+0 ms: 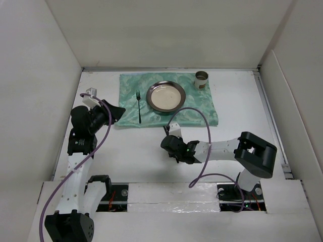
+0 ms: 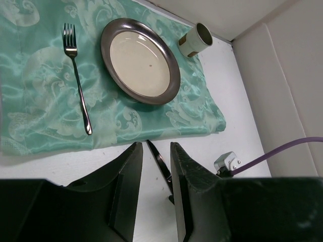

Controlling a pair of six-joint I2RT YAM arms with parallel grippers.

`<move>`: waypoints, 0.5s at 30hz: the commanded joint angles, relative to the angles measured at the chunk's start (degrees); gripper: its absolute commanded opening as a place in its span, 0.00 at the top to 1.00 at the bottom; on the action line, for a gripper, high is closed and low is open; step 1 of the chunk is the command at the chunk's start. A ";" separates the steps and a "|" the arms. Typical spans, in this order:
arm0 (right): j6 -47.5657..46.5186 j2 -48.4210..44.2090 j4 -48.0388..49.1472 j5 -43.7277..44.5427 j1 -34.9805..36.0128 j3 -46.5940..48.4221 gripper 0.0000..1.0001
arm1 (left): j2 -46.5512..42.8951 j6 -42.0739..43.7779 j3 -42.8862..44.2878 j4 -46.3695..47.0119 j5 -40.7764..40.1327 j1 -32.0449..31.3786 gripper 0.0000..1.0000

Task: Set the dinner table for one person

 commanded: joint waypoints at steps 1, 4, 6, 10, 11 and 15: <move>0.24 -0.18 2.21 -3.53 -1.26 -2.84 0.58 | -0.56 0.03 0.05 3.12 1.25 -0.31 0.74; 0.59 -0.19 4.26 -5.48 -2.94 -4.87 0.57 | -0.56 0.03 0.31 2.86 0.73 -0.31 0.74; 0.33 0.25 4.52 -5.75 -2.94 -4.96 0.57 | -0.56 0.20 0.31 2.68 0.81 -0.31 0.74; 0.33 0.34 3.74 -5.66 -2.94 -4.96 0.67 | -0.65 0.20 0.40 2.51 0.37 -0.31 0.74; 0.24 0.43 3.91 -5.75 -2.94 -5.22 0.69 | -0.74 0.47 0.49 2.42 0.29 -0.31 0.74; 1.11 -0.27 2.24 -4.97 -2.94 -6.02 0.76 | -1.09 0.38 0.48 2.60 -0.42 -0.31 0.74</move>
